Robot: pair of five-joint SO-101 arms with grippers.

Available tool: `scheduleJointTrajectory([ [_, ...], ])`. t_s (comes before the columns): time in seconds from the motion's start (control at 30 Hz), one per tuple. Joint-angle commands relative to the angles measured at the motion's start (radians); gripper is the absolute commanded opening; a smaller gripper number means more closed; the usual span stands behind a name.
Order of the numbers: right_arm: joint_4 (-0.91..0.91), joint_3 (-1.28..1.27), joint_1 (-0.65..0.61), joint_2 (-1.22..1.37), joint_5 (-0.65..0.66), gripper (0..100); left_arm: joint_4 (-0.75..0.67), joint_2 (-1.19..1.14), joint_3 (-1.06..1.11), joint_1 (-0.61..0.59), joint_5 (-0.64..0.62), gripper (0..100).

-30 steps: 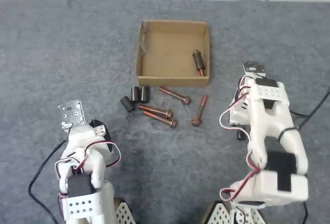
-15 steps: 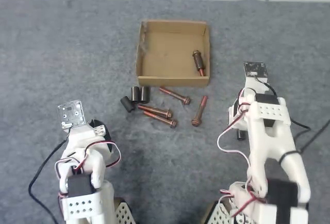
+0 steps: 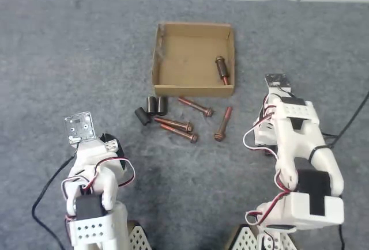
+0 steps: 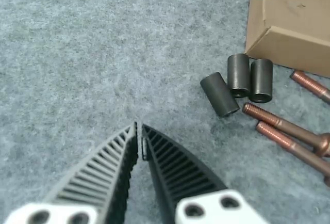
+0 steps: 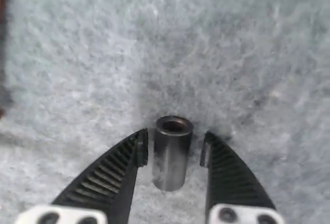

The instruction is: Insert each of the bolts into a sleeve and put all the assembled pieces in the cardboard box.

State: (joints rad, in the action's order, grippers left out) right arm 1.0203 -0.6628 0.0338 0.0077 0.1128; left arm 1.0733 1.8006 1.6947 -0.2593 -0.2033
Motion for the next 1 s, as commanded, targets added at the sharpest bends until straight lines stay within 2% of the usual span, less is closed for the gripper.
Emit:
scheduleJointTrajectory([
  [0.0, 0.004, 0.051, -0.021, 0.004, 0.015, 0.6, 0.003, -0.002, -0.010, -0.002, 0.009, 1],
  [0.4, 0.071, -0.074, 0.117, -0.173, 0.006, 0.7, -0.020, 0.000, -0.010, 0.003, 0.006, 1],
  [0.57, 0.016, -0.169, 0.156, -0.236, 0.008, 0.7, -0.097, 0.000, -0.010, 0.002, 0.005, 1],
  [0.87, -0.015, -0.173, 0.216, -0.243, 0.008, 0.7, -0.157, -0.005, -0.015, 0.000, 0.009, 1],
  [0.97, -0.019, -0.173, 0.216, -0.243, 0.008, 0.7, -0.157, -0.006, -0.059, -0.006, 0.063, 1],
])
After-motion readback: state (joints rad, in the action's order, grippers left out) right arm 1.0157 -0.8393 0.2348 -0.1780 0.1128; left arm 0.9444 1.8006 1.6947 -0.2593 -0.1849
